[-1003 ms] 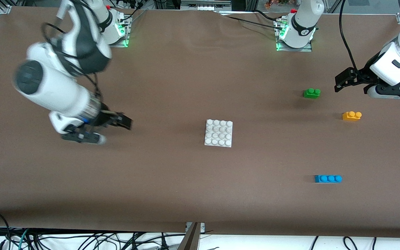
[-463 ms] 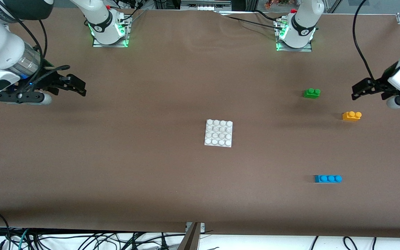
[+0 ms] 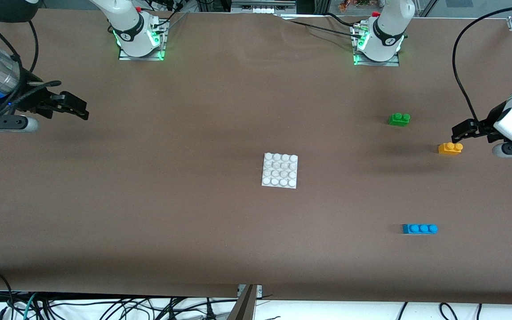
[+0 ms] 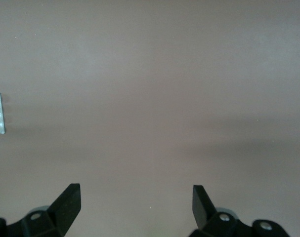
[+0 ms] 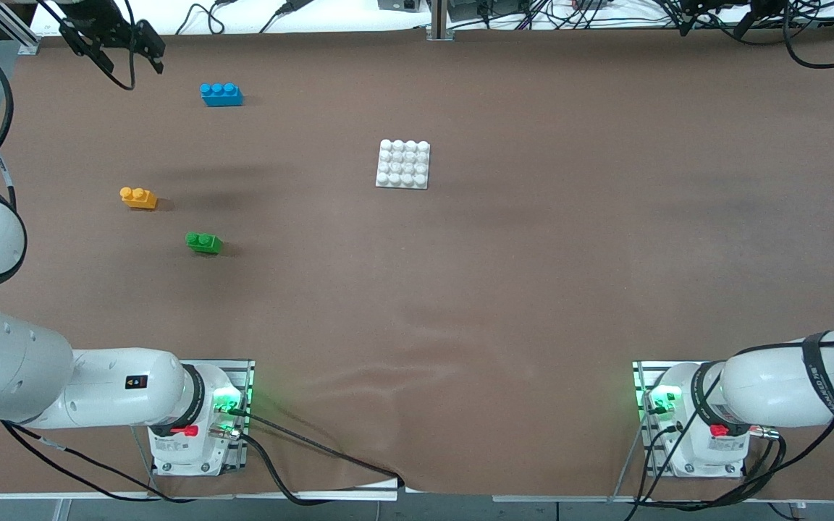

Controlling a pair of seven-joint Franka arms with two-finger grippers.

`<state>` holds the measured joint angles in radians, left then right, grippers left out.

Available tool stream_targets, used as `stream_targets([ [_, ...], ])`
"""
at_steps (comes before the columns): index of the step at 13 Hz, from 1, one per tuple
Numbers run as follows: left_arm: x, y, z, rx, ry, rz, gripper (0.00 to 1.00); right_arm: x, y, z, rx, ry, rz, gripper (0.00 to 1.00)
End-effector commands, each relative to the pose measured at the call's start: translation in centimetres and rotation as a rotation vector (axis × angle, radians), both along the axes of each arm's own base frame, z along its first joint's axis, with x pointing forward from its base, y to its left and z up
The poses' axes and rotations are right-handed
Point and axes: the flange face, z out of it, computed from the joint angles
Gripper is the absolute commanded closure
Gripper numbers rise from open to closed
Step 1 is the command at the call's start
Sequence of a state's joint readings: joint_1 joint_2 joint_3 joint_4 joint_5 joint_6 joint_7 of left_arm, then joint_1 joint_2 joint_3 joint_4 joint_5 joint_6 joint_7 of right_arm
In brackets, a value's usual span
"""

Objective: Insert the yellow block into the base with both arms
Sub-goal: 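Release the plate with the right gripper while the left gripper reaches the yellow block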

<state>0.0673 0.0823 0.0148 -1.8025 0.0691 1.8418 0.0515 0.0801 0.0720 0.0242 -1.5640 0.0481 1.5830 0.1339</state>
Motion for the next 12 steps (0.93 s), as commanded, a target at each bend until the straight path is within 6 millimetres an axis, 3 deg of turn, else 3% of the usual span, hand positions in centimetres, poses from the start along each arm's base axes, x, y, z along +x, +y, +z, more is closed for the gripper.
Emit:
stream_targets([
  [1,-1.2,4.3,-3.0,0.025,-0.031,-0.088,0.0,0.1,-1.1,0.5,-0.035,0.013,0.08,0.0],
  [5,-4.5,9.2,-9.9,0.005,-0.002,-0.157,0.0,-1.0,-1.1,-0.1,-0.04,0.104,0.11,0.0],
  [6,-5.2,9.4,-11.8,0.004,-0.01,-0.203,0.0,-1.0,-1.2,-0.1,-0.04,0.106,0.109,0.0],
  [7,-5.7,9.9,-14.0,0.01,-0.044,-0.216,0.0,-1.0,-1.3,0.0,-0.04,0.103,0.106,0.0],
  [9,-5.9,12.7,-19.4,0.011,-0.065,-0.194,0.0,-0.8,-1.3,0.7,-0.041,0.084,0.104,0.0],
  [12,-6.8,13.5,-22.8,-0.009,-0.033,-0.223,0.0,-0.7,-1.4,0.7,-0.041,0.082,0.084,0.0],
])
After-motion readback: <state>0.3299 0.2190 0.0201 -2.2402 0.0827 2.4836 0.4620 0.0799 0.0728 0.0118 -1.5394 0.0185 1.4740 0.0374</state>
